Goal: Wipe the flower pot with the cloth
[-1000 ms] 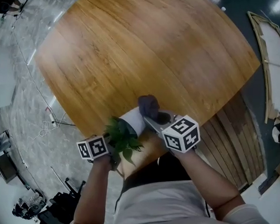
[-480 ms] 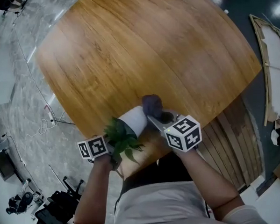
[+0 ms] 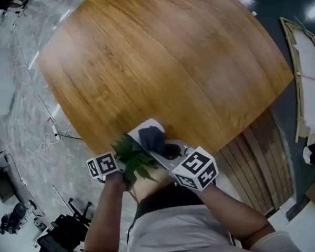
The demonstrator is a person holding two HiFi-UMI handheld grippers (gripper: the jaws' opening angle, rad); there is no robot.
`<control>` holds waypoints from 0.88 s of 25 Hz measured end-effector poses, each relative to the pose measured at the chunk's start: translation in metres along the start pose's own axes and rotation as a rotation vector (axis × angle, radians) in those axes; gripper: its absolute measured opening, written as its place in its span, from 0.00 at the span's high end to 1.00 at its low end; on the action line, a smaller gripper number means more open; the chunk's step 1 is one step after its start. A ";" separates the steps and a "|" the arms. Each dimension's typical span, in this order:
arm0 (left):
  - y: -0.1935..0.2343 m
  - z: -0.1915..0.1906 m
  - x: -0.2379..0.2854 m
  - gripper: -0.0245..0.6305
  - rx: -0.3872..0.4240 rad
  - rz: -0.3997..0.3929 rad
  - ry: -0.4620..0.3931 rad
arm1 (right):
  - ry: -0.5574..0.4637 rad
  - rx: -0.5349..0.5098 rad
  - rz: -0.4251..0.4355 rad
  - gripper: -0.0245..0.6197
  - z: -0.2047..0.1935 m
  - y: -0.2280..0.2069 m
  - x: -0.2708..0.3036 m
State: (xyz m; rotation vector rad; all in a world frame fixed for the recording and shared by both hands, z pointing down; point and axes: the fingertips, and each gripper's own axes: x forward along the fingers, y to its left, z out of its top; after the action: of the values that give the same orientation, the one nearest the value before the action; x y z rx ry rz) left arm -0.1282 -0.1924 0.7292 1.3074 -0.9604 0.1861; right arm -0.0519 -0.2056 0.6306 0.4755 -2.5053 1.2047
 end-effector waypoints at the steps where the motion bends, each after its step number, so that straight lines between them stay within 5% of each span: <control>1: -0.001 -0.001 0.001 0.94 -0.008 -0.008 -0.002 | -0.003 0.008 -0.047 0.86 -0.003 -0.019 -0.004; 6: -0.001 -0.002 0.003 0.94 -0.043 -0.038 -0.014 | -0.023 0.072 -0.152 0.86 -0.012 -0.064 -0.009; 12: 0.004 0.001 -0.001 0.94 -0.110 -0.047 -0.029 | -0.009 -0.001 0.035 0.86 0.004 0.031 0.011; 15: 0.000 0.000 -0.004 0.94 -0.041 -0.019 -0.024 | -0.008 -0.010 0.034 0.86 0.004 0.027 0.007; 22: 0.000 0.007 -0.007 0.94 0.123 0.031 -0.005 | 0.033 0.051 -0.147 0.86 -0.014 -0.057 -0.001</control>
State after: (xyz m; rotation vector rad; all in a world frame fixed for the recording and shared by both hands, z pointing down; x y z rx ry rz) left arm -0.1357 -0.1956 0.7239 1.4064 -0.9867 0.2690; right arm -0.0245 -0.2274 0.6775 0.6355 -2.3709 1.2120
